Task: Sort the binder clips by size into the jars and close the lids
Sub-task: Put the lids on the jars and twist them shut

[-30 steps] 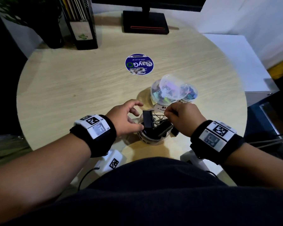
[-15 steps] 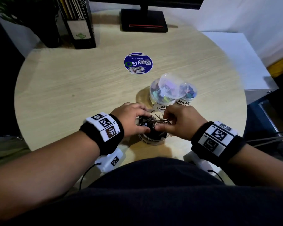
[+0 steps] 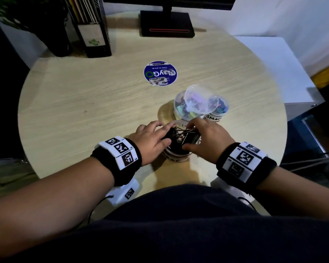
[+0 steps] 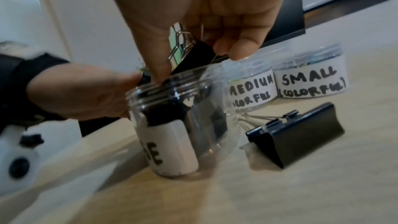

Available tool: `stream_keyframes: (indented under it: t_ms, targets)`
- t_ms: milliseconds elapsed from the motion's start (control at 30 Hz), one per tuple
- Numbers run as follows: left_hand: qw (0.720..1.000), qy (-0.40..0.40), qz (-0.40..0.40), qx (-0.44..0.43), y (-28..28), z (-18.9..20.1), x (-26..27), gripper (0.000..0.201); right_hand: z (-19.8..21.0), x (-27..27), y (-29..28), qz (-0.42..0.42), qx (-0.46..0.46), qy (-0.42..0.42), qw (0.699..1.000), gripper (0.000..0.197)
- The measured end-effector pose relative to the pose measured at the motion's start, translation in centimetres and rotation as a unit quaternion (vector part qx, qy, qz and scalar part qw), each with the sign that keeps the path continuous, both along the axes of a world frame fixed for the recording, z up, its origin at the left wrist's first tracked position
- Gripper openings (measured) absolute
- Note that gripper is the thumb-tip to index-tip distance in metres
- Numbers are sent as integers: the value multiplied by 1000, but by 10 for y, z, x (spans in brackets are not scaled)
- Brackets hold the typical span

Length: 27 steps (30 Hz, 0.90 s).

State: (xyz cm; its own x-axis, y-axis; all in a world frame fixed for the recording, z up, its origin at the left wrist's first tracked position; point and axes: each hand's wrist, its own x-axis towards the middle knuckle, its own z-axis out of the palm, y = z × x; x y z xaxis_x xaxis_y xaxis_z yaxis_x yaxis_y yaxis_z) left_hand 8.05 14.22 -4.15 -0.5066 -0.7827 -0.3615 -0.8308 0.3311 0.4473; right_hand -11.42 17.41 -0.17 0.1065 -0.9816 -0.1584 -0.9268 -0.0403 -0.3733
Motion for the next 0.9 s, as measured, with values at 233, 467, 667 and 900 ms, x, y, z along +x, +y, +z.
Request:
stream_keyframes:
  t_ms: [233, 467, 667, 900]
  targets:
    - [1000, -12, 12, -18, -2, 1, -1, 56, 11, -20, -16, -113, -88, -179, 973, 28]
    - [998, 1, 25, -57, -6, 6, -5, 54, -5, -64, -26, -291, -91, -209, 929, 19]
    - [992, 53, -27, -112, -1, 16, -9, 69, -36, -64, -10, -268, 51, -148, 951, 14]
    - [995, 7, -51, -89, -3, 14, -13, 44, -13, -34, -14, -98, -47, -125, 986, 22]
